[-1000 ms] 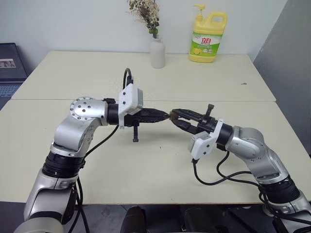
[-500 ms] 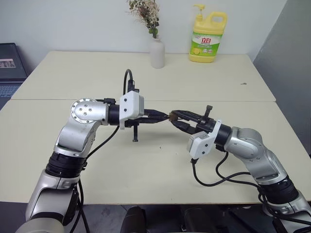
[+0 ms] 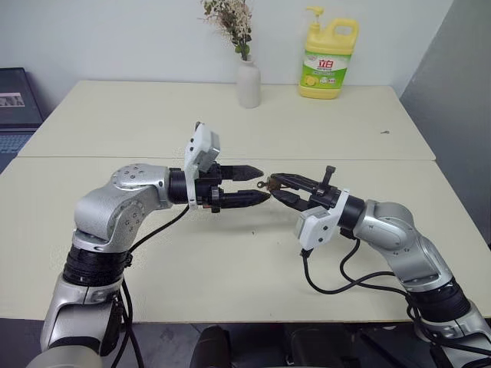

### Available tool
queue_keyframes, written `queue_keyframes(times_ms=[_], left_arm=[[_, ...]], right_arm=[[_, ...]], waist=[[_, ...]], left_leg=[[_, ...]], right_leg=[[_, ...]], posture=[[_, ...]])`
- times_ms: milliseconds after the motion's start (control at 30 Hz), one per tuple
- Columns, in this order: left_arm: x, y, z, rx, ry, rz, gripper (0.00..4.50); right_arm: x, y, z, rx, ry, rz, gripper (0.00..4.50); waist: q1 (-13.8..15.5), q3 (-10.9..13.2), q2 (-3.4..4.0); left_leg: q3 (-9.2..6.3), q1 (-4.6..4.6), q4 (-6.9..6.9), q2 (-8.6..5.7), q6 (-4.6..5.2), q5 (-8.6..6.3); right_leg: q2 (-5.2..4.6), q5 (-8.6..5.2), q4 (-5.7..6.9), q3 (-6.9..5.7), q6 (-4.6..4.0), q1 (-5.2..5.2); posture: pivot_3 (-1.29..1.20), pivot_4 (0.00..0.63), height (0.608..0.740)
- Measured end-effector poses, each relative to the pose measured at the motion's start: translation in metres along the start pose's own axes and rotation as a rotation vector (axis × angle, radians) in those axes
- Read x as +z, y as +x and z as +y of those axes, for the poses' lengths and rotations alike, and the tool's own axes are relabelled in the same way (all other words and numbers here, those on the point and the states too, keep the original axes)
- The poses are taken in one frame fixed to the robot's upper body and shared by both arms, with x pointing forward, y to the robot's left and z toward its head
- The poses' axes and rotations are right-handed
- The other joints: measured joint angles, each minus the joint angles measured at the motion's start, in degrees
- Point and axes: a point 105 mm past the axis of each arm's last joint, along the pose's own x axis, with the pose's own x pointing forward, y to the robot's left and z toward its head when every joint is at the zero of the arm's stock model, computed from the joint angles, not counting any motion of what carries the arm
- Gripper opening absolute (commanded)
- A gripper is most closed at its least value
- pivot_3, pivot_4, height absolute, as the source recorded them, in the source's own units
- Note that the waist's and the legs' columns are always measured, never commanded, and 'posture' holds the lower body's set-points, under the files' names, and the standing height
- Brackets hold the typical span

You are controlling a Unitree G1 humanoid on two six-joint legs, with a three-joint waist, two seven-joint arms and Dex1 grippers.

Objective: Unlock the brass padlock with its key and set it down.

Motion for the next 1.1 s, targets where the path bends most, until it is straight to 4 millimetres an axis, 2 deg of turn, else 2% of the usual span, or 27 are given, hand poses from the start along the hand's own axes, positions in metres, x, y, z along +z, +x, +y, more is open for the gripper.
queue_keyframes(times_ms=[300, 533, 633, 867, 1100], left_arm=[[-0.003, 0.006, 0.002, 0.044, 0.002, 0.020, 3.04], [-0.004, 0.015, -0.001, 0.016, -0.004, 0.010, 3.04], [-0.005, 0.015, 0.002, 0.022, -0.013, 0.010, 2.45], [-0.005, 0.015, 0.004, 0.025, -0.023, 0.006, 0.22], [-0.005, 0.015, 0.004, 0.024, -0.024, 0.007, 0.16]], right_arm=[[0.000, 0.000, 0.000, -0.002, 0.001, -0.003, 0.93], [0.001, 0.000, -0.001, -0.001, -0.001, -0.004, 0.93], [0.001, 0.000, -0.001, -0.001, -0.001, -0.005, 0.93], [0.001, 0.000, -0.001, -0.001, -0.004, -0.007, 0.93], [0.001, 0.000, 0.000, 0.000, -0.007, -0.006, 0.93]], waist=[[0.03, 0.00, 0.00], [0.02, 0.00, 0.00], [0.01, 0.00, 0.00], [0.02, 0.00, 0.00], [0.02, 0.00, 0.00]], left_leg=[[0.00, 0.00, 0.00, 0.00, -0.01, 0.00], [0.00, 0.00, 0.00, -0.01, -0.01, 0.00], [0.00, 0.01, 0.00, 0.00, -0.01, 0.00], [0.00, 0.01, 0.00, -0.01, -0.01, 0.00], [0.00, 0.00, 0.00, -0.01, -0.01, 0.00]], right_leg=[[0.00, 0.01, 0.01, 0.00, -0.01, 0.00], [0.00, 0.01, 0.01, 0.00, -0.01, 0.00], [0.00, 0.01, 0.01, 0.00, -0.01, 0.00], [0.00, 0.01, 0.01, 0.00, -0.01, 0.00], [0.00, 0.01, 0.01, 0.00, -0.01, 0.00]], posture=[[0.00, 0.150, 0.740], [0.00, 0.150, 0.740], [0.00, 0.150, 0.740], [0.00, 0.150, 0.740], [0.00, 0.150, 0.740]])
